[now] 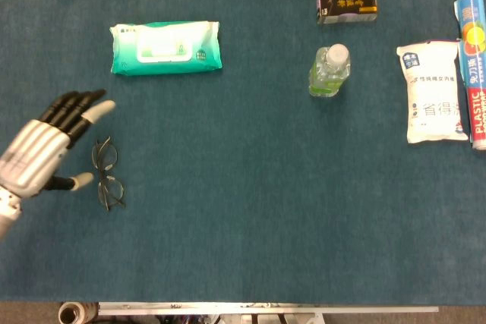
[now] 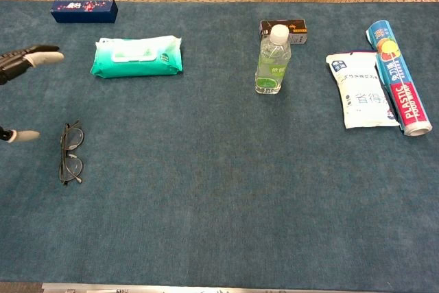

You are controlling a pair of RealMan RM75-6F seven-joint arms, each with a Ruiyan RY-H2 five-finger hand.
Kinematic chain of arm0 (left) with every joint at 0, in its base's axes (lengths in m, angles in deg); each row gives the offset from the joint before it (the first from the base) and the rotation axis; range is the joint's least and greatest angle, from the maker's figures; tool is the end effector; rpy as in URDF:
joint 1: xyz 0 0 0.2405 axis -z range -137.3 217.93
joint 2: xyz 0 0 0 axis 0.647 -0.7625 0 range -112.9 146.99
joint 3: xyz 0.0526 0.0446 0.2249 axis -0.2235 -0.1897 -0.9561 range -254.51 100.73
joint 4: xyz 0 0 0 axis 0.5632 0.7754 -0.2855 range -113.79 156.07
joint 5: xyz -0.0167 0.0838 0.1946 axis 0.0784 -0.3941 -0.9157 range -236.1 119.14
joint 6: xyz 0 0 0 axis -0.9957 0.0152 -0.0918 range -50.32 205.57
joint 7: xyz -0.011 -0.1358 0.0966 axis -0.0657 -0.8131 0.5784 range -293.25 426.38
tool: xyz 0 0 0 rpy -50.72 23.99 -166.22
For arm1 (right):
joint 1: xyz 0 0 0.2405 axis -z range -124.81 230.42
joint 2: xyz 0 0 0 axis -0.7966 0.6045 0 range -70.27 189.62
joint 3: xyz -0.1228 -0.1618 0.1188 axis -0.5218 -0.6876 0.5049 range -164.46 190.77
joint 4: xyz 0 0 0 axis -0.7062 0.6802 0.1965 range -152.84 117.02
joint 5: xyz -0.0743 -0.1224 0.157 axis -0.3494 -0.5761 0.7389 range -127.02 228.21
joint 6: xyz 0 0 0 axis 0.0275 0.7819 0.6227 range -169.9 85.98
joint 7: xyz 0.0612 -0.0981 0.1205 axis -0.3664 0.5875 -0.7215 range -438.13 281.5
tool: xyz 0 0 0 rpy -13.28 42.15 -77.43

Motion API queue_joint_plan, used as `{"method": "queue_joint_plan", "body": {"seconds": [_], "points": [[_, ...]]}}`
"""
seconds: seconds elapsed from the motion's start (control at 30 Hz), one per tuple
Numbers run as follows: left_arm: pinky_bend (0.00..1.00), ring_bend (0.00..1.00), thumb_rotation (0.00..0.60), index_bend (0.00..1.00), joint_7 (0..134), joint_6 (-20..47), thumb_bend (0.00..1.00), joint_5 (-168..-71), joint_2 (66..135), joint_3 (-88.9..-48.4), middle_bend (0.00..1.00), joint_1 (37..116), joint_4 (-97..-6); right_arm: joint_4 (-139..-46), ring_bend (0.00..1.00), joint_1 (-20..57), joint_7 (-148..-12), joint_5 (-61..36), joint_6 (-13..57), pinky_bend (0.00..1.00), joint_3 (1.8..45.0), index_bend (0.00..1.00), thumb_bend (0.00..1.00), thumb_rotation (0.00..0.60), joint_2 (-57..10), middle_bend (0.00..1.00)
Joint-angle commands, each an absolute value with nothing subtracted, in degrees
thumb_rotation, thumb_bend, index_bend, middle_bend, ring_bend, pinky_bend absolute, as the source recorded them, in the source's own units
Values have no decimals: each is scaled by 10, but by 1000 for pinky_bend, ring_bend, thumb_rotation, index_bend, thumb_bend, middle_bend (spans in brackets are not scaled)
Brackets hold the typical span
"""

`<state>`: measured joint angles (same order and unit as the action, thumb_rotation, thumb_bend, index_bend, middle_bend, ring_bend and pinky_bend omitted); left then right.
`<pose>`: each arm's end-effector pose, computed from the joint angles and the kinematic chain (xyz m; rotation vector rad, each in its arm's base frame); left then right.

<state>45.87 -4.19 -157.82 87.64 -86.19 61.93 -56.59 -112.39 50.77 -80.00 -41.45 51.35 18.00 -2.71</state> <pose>-0.2624 0.2360 0.0815 -1.8639 -1.0081 -1.1339 -0.2692 -0.1927 0.1738 1.3377 -0.7838 1.0662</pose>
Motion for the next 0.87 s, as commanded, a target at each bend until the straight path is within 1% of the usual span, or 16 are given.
{"method": "queue_joint_plan", "body": {"seconds": [0.03, 0.1, 0.23, 0.4, 0.53, 0.73, 0.87], "points": [[57, 0, 600, 0, 613, -93, 0, -1550, 805, -840, 0, 576, -669, -1123, 174, 506, -795, -413, 509, 325, 179, 143, 12, 600, -30, 202], [58, 3, 600, 0, 666, -107, 0, -1538, 793, -834, 0, 560, -692, -1121, 174, 505, -791, -411, 505, 326, 178, 143, 12, 600, -33, 202], [58, 7, 600, 0, 741, -129, 0, -1519, 785, -825, 0, 532, -710, -1120, 174, 501, -781, -405, 495, 326, 179, 143, 12, 600, -37, 201], [58, 8, 600, 9, 797, -139, 0, -1481, 791, -814, 0, 502, -717, -1117, 174, 495, -769, -392, 481, 325, 183, 143, 12, 600, -43, 201], [58, 8, 600, 42, 800, -138, 0, -1456, 800, -804, 0, 488, -709, -1116, 174, 492, -763, -386, 475, 325, 183, 143, 12, 600, -46, 201], [58, 8, 600, 46, 766, -137, 0, -1420, 814, -783, 0, 472, -682, -1113, 174, 490, -759, -381, 473, 326, 186, 143, 12, 600, -48, 202], [58, 7, 600, 46, 756, -132, 0, -1412, 815, -773, 0, 469, -673, -1109, 174, 488, -762, -370, 467, 326, 190, 143, 11, 600, -49, 202]]}}
